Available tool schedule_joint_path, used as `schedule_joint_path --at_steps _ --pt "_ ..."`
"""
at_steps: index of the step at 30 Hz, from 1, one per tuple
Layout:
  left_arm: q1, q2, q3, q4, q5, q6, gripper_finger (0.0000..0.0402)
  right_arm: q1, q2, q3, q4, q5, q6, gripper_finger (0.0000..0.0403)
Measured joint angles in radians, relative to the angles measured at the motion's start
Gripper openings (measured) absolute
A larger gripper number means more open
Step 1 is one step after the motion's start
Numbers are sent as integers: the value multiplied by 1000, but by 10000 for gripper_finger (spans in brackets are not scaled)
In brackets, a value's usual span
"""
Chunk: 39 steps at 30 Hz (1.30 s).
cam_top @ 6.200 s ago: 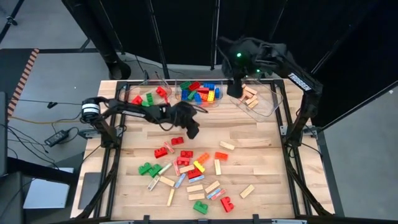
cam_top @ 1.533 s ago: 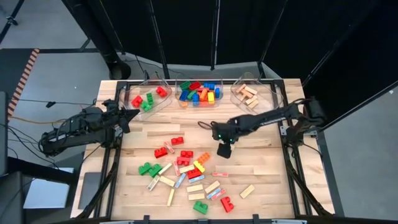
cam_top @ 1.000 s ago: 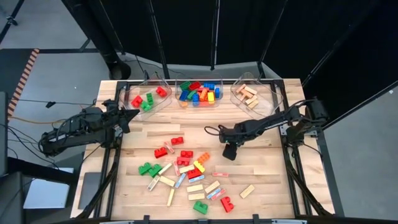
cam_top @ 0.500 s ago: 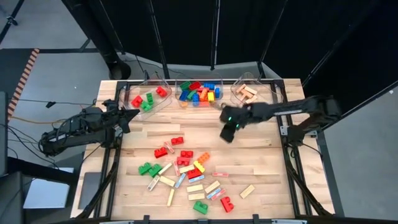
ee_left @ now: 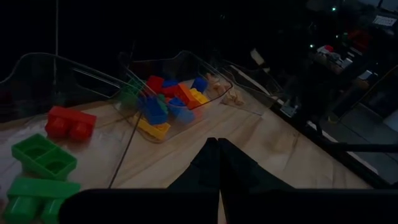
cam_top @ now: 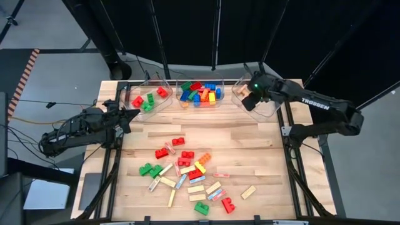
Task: Sort blocks by size
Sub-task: Put the brown wooden block into the right transparent bin
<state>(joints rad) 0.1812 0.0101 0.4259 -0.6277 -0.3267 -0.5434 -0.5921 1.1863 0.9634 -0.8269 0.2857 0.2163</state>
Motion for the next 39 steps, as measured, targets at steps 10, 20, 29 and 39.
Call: schedule_joint_path --at_steps 10,20,29,39 --pt "0 0 0 -6 -2 -11 2 -25 12 0 10 -52 33 292" --pt "0 0 0 -7 -2 -11 2 360 16 1 46 -417 135 251" --pt "0 0 0 -7 -3 -11 2 880 212 1 356 -232 288 227" --pt "0 0 0 -11 -3 -11 2 1019 489 1 518 -248 511 222"
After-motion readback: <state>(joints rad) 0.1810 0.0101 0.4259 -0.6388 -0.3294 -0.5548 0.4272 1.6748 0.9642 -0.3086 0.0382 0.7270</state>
